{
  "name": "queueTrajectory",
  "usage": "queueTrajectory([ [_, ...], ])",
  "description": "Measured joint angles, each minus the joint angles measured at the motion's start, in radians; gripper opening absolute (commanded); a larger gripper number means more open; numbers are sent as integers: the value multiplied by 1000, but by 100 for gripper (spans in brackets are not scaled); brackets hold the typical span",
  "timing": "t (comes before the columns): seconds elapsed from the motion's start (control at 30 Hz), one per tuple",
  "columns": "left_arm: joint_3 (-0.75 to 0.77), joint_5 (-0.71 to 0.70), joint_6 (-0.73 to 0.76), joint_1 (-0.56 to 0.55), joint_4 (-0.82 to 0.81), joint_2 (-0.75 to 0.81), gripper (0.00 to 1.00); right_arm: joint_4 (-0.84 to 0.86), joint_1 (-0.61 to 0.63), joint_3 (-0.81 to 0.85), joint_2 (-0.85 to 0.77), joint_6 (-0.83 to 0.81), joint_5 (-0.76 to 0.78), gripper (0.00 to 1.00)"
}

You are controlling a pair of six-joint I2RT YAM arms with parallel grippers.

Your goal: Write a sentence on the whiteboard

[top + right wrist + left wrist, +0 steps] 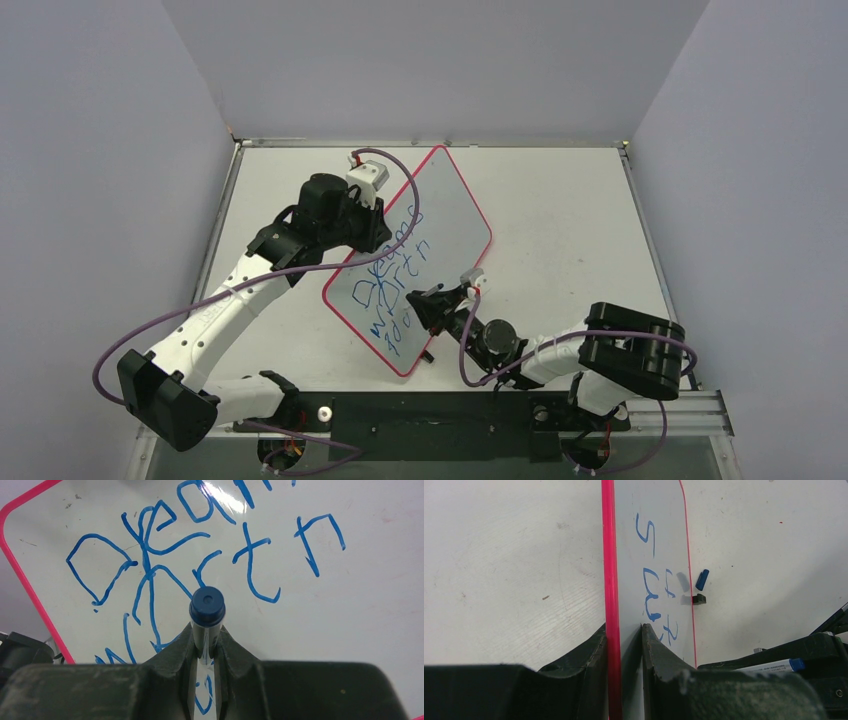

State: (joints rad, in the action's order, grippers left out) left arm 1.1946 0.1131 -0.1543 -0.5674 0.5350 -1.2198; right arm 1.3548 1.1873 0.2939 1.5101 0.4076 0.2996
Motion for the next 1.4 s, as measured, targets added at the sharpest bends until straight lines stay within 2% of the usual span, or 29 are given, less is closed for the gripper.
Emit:
queueTrajectory([
  [0.33, -1, 0, 0, 2, -1, 0, 0, 36, 1, -25, 24, 43, 66, 0],
  [0.83, -1, -1, 0, 4, 0, 0, 0, 41, -68, -42, 39, 62, 112, 0],
  [1.2, -1, -1, 0, 6, 0, 0, 0, 50, -58, -50, 48, 100, 112, 0],
  [1.4, -1, -1, 0, 7, 0, 0, 0, 51, -2, -63, 59, 103, 116, 0],
])
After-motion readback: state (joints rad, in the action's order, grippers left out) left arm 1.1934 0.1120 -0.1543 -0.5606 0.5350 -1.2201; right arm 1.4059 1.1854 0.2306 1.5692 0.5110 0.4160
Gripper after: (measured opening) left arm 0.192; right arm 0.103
